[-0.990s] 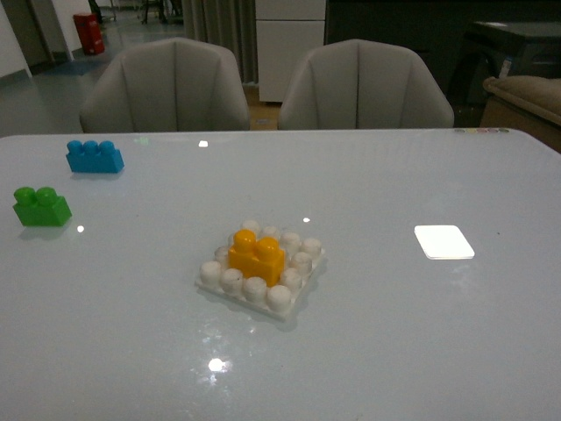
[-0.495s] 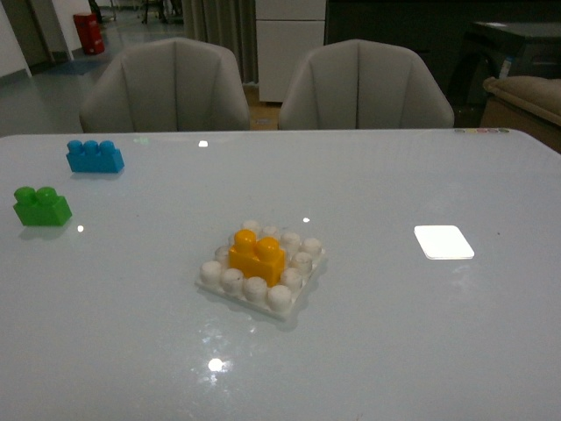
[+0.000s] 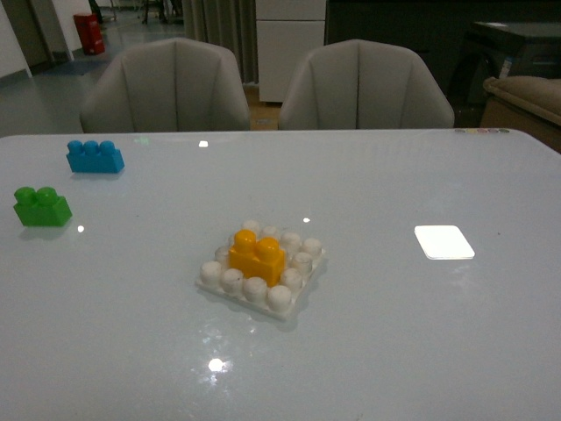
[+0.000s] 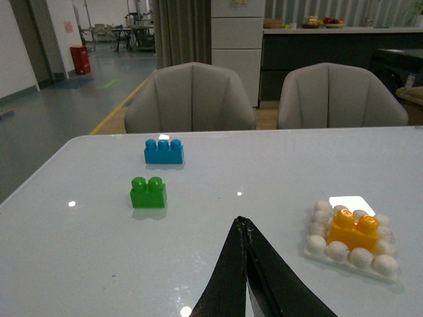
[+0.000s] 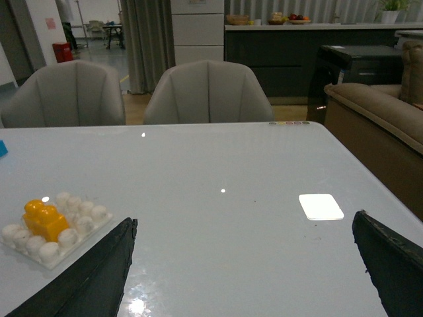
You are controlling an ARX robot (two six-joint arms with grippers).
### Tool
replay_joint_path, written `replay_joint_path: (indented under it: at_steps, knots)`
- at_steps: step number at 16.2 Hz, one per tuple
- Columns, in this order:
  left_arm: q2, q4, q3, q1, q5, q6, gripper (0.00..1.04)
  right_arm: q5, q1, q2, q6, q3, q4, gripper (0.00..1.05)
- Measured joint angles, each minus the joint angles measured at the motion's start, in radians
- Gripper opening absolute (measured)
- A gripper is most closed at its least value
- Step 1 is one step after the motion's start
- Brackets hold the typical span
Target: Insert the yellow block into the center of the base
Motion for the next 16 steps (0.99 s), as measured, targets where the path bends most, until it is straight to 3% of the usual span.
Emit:
replay_joint_path:
  at_steps: [6, 7, 15, 16]
  knots:
    - [-0.120, -0.136, 0.000, 0.000, 0.000, 0.000, 0.02, 0.000, 0.000, 0.000, 0.000, 0.000, 0.000, 0.98]
    - [-0.229, -0.288, 0.000, 0.000, 0.002, 0.000, 0.02, 0.000, 0.000, 0.000, 0.000, 0.000, 0.000, 0.98]
    - [-0.265, -0.282, 0.000, 0.000, 0.000, 0.000, 0.02, 0.000, 0.000, 0.000, 0.000, 0.000, 0.000, 0.98]
    - [-0.265, -0.282, 0.000, 0.000, 0.000, 0.000, 0.09, 0.000, 0.000, 0.000, 0.000, 0.000, 0.000, 0.98]
